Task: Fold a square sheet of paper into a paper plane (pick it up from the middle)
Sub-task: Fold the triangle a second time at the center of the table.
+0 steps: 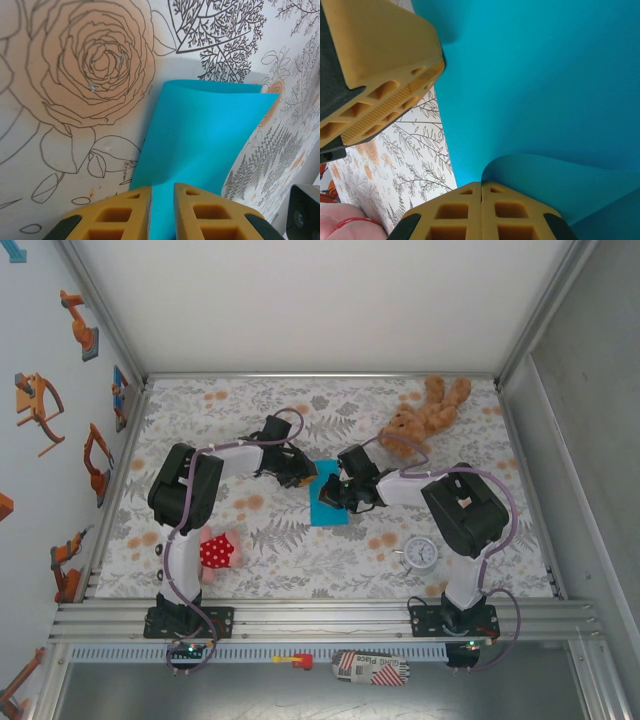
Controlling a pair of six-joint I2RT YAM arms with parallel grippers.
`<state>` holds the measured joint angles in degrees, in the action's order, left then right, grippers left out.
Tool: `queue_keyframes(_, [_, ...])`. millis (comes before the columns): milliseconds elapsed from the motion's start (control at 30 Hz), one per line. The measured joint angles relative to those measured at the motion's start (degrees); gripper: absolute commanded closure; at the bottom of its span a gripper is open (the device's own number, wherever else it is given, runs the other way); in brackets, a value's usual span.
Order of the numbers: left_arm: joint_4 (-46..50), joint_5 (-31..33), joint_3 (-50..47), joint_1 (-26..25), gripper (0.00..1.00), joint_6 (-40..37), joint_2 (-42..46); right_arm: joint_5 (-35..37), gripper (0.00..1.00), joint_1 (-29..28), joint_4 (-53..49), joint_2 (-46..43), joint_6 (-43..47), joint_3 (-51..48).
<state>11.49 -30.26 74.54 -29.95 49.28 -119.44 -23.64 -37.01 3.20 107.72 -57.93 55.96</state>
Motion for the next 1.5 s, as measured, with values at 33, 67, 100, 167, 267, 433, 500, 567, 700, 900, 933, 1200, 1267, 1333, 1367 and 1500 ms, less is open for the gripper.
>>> queue_keyframes(33, [0.0,0.0,0.0,0.0,0.79,0.0,0.0,0.11,1.0,0.0,-0.22,0.0,0.11,0.04])
queue_keyframes(67, [0.0,0.0,0.0,0.0,0.79,0.0,0.0,0.13,1.0,0.0,-0.39,0.0,0.13,0.11])
queue_keyframes(100, [0.0,0.0,0.0,0.0,0.79,0.0,-0.02,0.15,1.0,0.0,-0.46,0.0,0.17,0.13])
queue_keyframes(167, [0.0,0.0,0.0,0.0,0.79,0.0,-0.02,0.17,1.0,0.0,-0.5,0.0,0.35,0.15])
queue_keyframes(267, [0.0,0.0,0.0,0.0,0.79,0.0,-0.02,0.31,1.0,0.0,-0.76,0.0,0.39,0.15])
queue_keyframes(433, [0.0,0.0,0.0,0.0,0.8,0.0,-0.02,0.26,1.0,0.0,-0.79,0.0,0.55,0.15])
queue_keyframes(500, [0.0,0.0,0.0,0.0,0.79,0.0,-0.02,0.22,1.0,0.0,-0.76,0.0,0.55,0.15])
queue_keyframes(567, [0.0,0.0,0.0,0.0,0.79,0.0,-0.02,0.09,1.0,0.0,-0.74,0.0,0.55,0.15])
queue_keyframes(700, [0.0,0.0,0.0,0.0,0.79,0.0,-0.02,0.04,1.0,0.0,-0.72,0.13,0.57,0.2])
queue_keyframes(900, [0.0,0.0,0.0,0.0,0.79,0.0,-0.02,-0.44,1.0,0.02,-0.09,0.61,0.57,0.39])
queue_keyframes(933, [0.0,0.0,0.0,0.0,0.79,0.0,-0.02,-0.57,1.0,0.02,0.13,0.68,0.57,0.39])
queue_keyframes(1200, [0.0,0.0,0.0,0.0,0.79,0.0,-0.02,-0.59,1.0,0.02,0.26,0.92,0.57,0.55])
queue_keyframes(1267, [0.0,0.0,0.0,0.0,0.8,0.0,-0.02,-0.55,1.0,0.02,0.22,1.01,0.57,0.59])
queue_keyframes(1333, [0.0,0.0,0.0,0.0,0.79,0.0,-0.02,-0.5,1.0,0.02,0.0,1.11,0.57,0.79])
queue_keyframes(1367, [0.0,0.0,0.0,0.0,0.8,0.0,0.0,-0.37,1.0,0.02,-0.09,1.14,0.57,0.79])
queue_keyframes(1500, [0.15,0.0,0.09,0.0,0.79,0.0,0.0,0.11,1.0,0.0,-0.76,1.14,0.57,0.79])
